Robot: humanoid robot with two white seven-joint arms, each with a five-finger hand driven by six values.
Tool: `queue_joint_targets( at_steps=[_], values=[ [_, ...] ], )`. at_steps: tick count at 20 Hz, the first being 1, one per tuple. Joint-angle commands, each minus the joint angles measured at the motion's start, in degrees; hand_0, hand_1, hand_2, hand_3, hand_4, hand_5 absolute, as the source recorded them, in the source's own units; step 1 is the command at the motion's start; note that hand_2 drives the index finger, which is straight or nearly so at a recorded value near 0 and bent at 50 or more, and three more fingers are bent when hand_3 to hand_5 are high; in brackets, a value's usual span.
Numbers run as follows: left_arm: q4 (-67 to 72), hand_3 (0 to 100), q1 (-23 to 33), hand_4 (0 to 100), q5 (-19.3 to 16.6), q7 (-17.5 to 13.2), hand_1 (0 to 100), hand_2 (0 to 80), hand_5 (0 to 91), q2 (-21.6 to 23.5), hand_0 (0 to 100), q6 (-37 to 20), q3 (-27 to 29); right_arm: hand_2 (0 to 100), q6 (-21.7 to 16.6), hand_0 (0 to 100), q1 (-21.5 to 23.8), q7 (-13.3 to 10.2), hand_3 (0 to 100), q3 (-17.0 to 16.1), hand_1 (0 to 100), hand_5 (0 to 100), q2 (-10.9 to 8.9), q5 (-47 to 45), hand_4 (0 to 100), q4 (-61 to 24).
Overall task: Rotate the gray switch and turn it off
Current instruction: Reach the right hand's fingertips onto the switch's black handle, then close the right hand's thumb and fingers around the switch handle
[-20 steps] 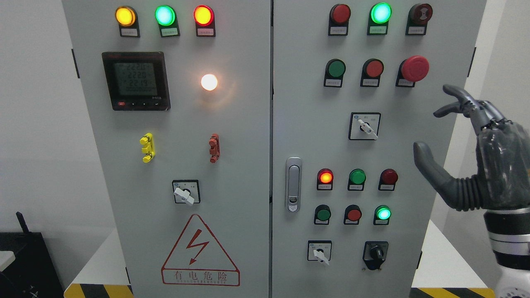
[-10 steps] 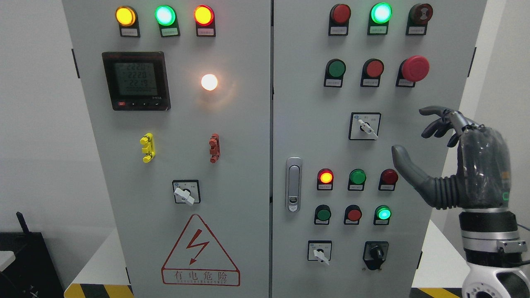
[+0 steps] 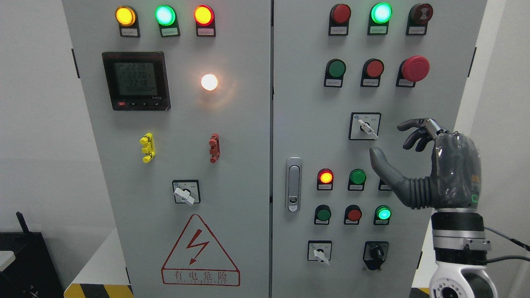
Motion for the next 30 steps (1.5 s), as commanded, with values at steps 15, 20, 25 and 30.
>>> queue_joint_targets(
  at_steps=[15, 20, 25, 30],
  values=[
    [0.79, 0, 0.00, 0, 0.00, -0.13, 39, 0.0, 0.0, 0.00, 12, -0.05, -0.09, 53, 6.70, 3, -3.25, -0.85, 77, 3.88, 41, 100, 2.69, 1.80, 84, 3.62],
    [0.79, 0, 0.00, 0, 0.00, -0.13, 39, 0.0, 0.0, 0.00, 12, -0.05, -0.09, 53, 7.41, 3, -3.25, -0.94, 78, 3.97, 42, 100, 2.69, 2.68, 84, 4.33],
    [0.79, 0, 0.00, 0, 0.00, -0.04, 39, 0.0, 0.0, 0.00, 12, -0.05, -0.09, 54, 7.58, 3, -3.69, -0.85, 78, 3.80, 43, 100, 2.69, 3.56, 84, 5.03],
    [0.79, 0, 0.00, 0, 0.00, -0.04, 39, 0.0, 0.0, 0.00, 12, -0.05, -0.09, 55, 8.72, 4, -4.22, -0.68, 78, 3.71, 44, 100, 2.69, 3.65, 84, 5.03]
  ],
)
